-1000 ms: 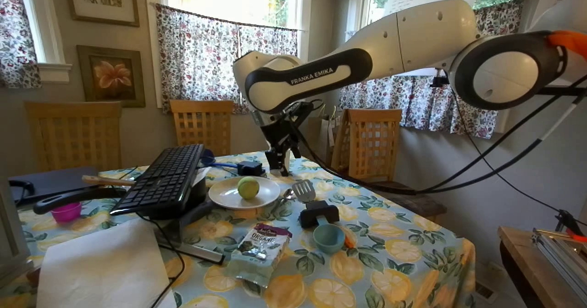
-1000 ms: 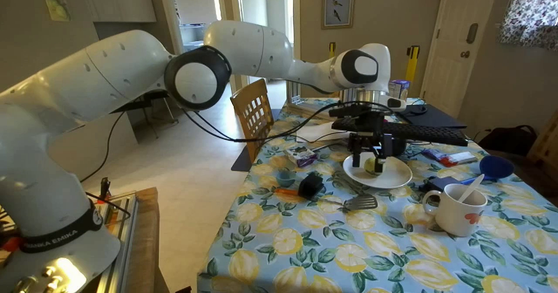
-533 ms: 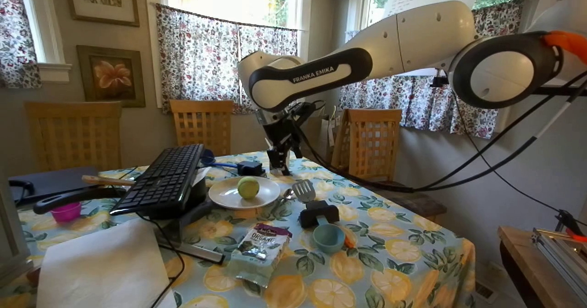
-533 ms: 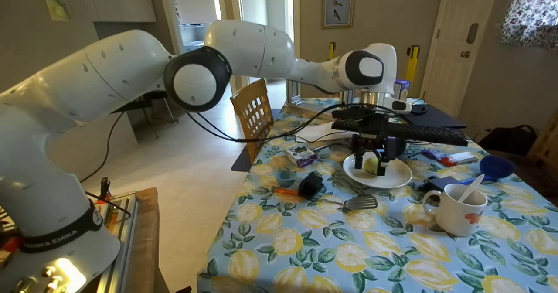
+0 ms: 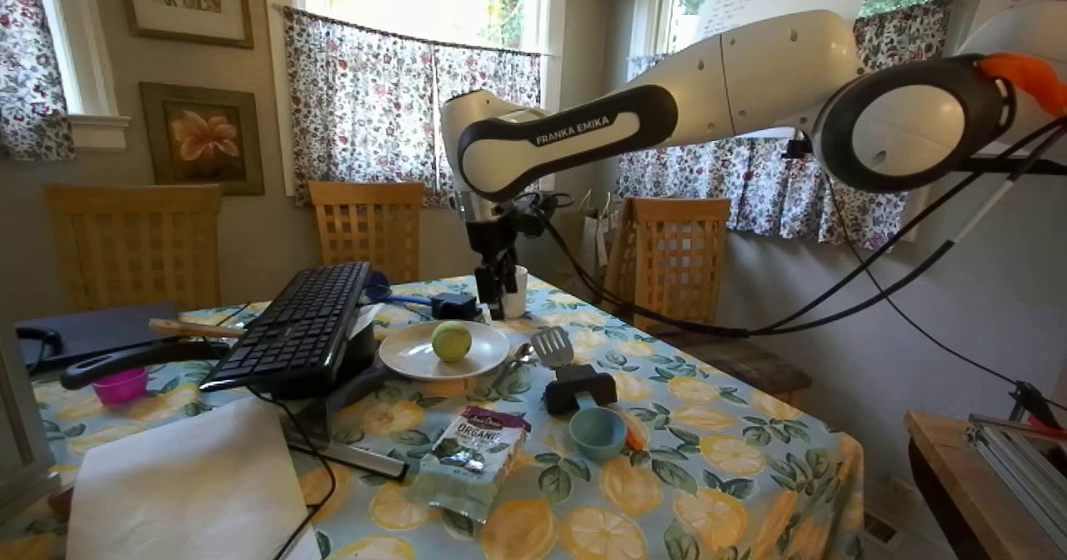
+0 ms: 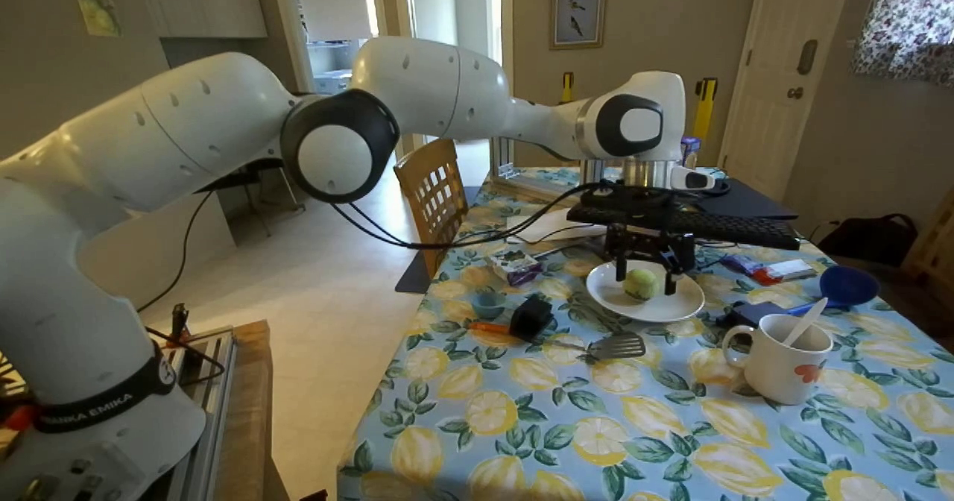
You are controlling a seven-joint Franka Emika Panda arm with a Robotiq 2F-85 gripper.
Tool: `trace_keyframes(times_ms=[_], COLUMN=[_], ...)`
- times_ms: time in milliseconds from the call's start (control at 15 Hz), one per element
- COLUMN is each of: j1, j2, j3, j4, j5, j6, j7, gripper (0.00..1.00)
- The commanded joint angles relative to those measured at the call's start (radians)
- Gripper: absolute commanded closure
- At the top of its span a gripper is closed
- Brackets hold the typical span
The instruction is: Pick up the light green ball and put it inside the small light blue bowl
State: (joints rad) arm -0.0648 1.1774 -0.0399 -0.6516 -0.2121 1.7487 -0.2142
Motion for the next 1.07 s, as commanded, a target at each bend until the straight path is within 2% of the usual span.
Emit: trace_keyframes(times_ms=[0, 133, 333, 800, 933, 1000], j1=[-0.05, -0.063, -0.065, -0.021, 0.001, -0.022], j2=[0.016, 0.024, 0.046, 0.077, 0.073, 0.057], j3=[0.075, 0.118, 0.146, 0.092, 0.053, 0.084], j4=[0.002, -0.001, 0.008, 0.032, 0.036, 0.002], j5=[0.048, 0.068, 0.059, -0.005, -0.026, 0.007], j6=[0.086, 0.091, 0.065, 0.069, 0.063, 0.069], j7=[-0.16, -0.243, -0.32, -0.311, -0.246, -0.292], gripper=[0.0, 0.0, 0.0, 0.0, 0.0, 0.0])
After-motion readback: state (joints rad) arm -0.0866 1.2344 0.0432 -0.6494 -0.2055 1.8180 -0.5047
